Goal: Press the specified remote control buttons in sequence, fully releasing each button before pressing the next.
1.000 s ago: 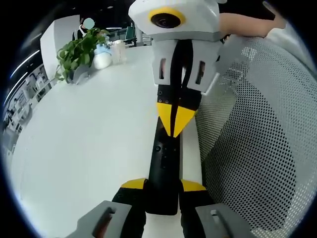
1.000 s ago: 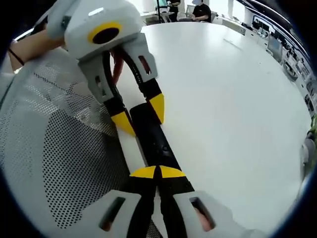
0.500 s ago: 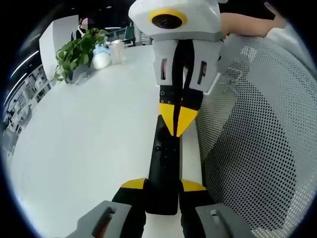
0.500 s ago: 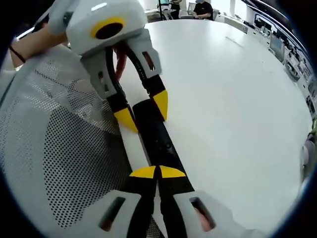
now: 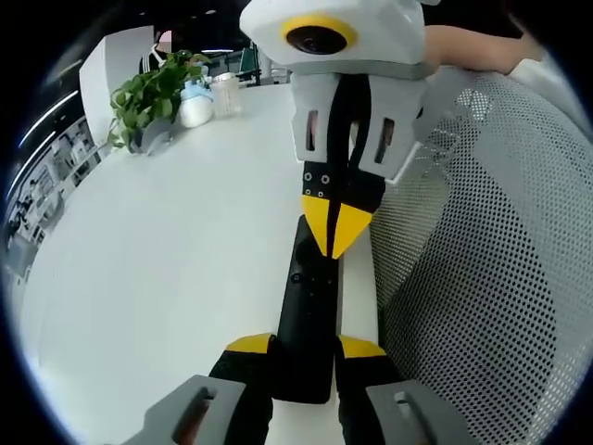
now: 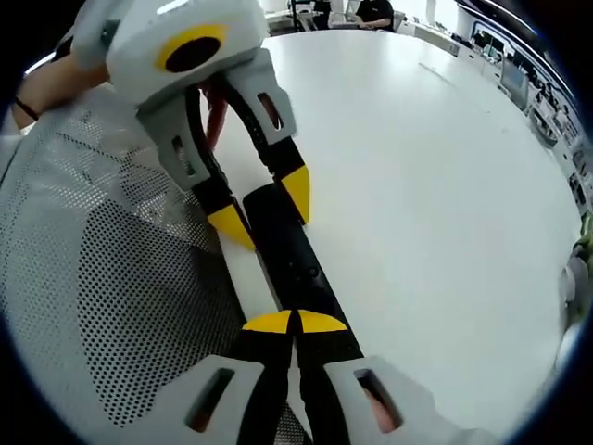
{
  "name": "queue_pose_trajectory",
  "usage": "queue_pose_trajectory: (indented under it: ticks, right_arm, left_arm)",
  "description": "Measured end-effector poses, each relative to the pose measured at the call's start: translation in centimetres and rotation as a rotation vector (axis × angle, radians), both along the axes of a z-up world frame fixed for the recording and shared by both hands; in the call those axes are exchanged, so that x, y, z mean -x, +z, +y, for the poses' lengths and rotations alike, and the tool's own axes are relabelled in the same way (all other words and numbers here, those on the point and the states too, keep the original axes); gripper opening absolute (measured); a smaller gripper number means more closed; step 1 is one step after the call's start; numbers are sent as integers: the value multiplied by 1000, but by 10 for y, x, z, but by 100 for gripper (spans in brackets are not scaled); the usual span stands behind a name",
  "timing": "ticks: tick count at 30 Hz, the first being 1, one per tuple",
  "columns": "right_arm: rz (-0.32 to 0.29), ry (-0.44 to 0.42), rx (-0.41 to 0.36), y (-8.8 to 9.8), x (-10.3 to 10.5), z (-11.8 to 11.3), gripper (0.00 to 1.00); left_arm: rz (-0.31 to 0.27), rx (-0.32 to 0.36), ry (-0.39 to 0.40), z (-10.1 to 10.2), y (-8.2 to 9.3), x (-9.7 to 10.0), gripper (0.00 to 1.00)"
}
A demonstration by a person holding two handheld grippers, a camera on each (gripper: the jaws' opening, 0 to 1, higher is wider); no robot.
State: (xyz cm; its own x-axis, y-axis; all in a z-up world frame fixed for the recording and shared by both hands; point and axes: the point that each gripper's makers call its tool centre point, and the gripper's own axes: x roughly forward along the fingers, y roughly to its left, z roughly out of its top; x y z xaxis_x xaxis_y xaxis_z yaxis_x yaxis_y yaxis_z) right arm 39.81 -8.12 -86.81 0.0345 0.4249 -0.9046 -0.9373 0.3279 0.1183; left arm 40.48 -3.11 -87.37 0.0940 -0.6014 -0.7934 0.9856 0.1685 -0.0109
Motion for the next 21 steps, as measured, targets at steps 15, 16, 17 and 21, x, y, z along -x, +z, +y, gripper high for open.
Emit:
queue_pose_trajectory:
  ticks: [15, 16, 17, 21]
  right_arm:
    - [44, -103, -30, 0, -3, 12, 0]
    - [44, -104, -32, 0, -2, 12, 0]
    - [45, -110, -33, 0, -2, 12, 0]
    - [53, -174, -33, 0, -2, 12, 0]
  left_arm:
    - [4, -25, 28, 12, 0, -2, 25]
    - [3, -21, 28, 12, 0, -2, 25]
    - [5, -17, 30, 12, 0, -2, 25]
    - [6, -8, 38, 12, 0, -2, 25]
